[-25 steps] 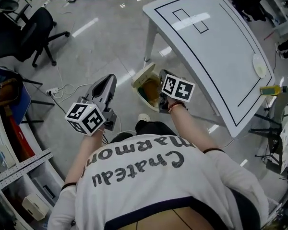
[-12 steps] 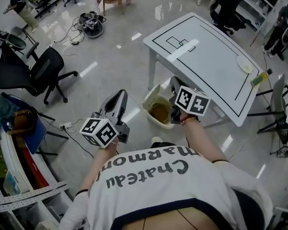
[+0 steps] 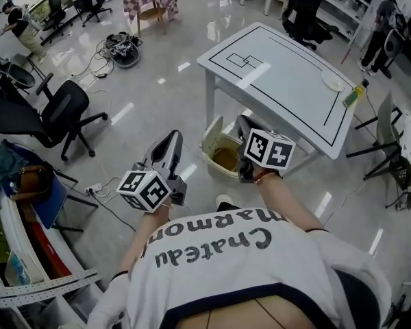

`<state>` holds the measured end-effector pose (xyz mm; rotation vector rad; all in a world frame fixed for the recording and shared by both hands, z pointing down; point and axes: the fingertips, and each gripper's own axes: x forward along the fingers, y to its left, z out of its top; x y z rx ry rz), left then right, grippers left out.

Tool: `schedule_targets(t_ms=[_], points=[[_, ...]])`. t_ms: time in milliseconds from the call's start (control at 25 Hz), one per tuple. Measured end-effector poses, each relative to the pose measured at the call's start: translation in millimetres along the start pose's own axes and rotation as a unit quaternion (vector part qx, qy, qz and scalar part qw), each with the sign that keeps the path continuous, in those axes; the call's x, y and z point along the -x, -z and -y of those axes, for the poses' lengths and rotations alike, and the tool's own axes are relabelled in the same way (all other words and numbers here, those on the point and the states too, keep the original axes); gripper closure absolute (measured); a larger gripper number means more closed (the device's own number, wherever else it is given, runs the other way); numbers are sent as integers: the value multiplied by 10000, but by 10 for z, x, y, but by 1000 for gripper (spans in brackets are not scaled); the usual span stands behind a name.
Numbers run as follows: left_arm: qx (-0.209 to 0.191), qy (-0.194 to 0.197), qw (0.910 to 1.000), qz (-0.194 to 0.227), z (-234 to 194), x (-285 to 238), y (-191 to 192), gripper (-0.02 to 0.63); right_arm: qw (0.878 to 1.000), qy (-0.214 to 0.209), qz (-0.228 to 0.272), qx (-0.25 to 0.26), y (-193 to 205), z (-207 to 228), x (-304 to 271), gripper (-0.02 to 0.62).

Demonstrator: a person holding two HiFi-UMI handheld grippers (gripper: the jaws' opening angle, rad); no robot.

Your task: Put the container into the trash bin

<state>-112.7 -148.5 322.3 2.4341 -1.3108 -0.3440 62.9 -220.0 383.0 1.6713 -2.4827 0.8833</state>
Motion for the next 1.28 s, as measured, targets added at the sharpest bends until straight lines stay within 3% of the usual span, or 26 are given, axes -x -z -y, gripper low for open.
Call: schedule_targets(t_ms=[560, 1280], points=[[-21, 44, 9999, 156, 161, 364, -48, 583, 9995, -78, -226, 200, 274, -268, 284, 558], [97, 88, 9996, 250, 136, 399, -21, 583, 9989, -18, -286, 362, 326, -352, 375, 558]])
